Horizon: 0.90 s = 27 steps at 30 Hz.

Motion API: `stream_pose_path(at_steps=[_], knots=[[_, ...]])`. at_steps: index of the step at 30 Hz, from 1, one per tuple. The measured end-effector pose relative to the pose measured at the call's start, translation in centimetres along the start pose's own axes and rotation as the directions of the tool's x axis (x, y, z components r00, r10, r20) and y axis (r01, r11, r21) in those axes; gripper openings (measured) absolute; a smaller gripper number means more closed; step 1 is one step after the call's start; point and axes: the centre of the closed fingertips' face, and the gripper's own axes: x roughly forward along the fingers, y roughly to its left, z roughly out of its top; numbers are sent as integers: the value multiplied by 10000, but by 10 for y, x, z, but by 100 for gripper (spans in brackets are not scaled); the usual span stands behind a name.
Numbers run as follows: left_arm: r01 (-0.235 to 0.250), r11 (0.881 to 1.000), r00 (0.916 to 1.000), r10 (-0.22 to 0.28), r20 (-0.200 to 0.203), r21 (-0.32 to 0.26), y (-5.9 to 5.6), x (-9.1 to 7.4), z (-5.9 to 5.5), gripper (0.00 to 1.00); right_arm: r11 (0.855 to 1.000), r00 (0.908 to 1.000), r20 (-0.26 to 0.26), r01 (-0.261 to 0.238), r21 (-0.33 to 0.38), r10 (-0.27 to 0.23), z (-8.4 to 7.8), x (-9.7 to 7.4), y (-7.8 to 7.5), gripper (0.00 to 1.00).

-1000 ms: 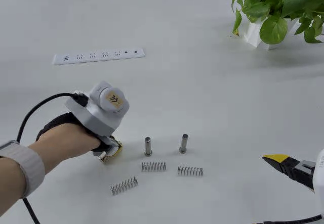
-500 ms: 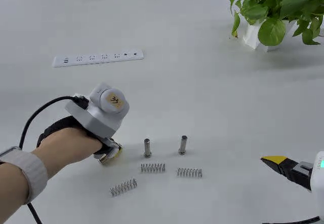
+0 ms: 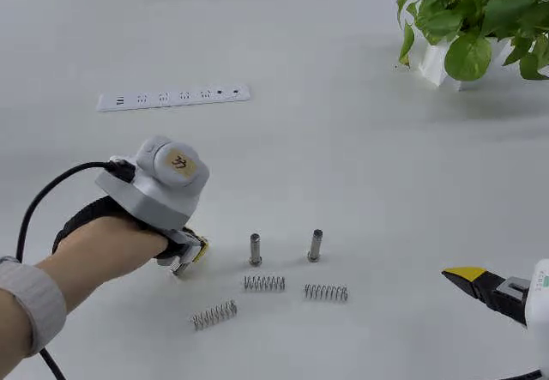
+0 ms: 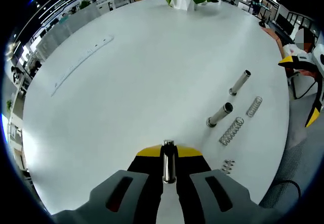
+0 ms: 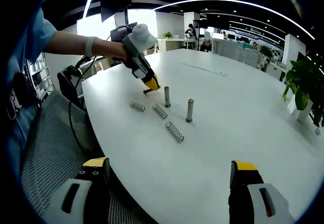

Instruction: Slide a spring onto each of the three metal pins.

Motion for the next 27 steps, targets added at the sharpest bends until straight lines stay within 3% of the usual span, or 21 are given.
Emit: stream_pose_path(at_steps=[8,27], knots=[[-25,9999,9991,30,413,-125,1,-11,5,4,9999,10000,-8,-87,-84,87,2,3,2,99],[-117,9976,9960,176,878,-677,1,-28,-11,4,9996,9998,-35,-220,-201,220,3,6,6,99]])
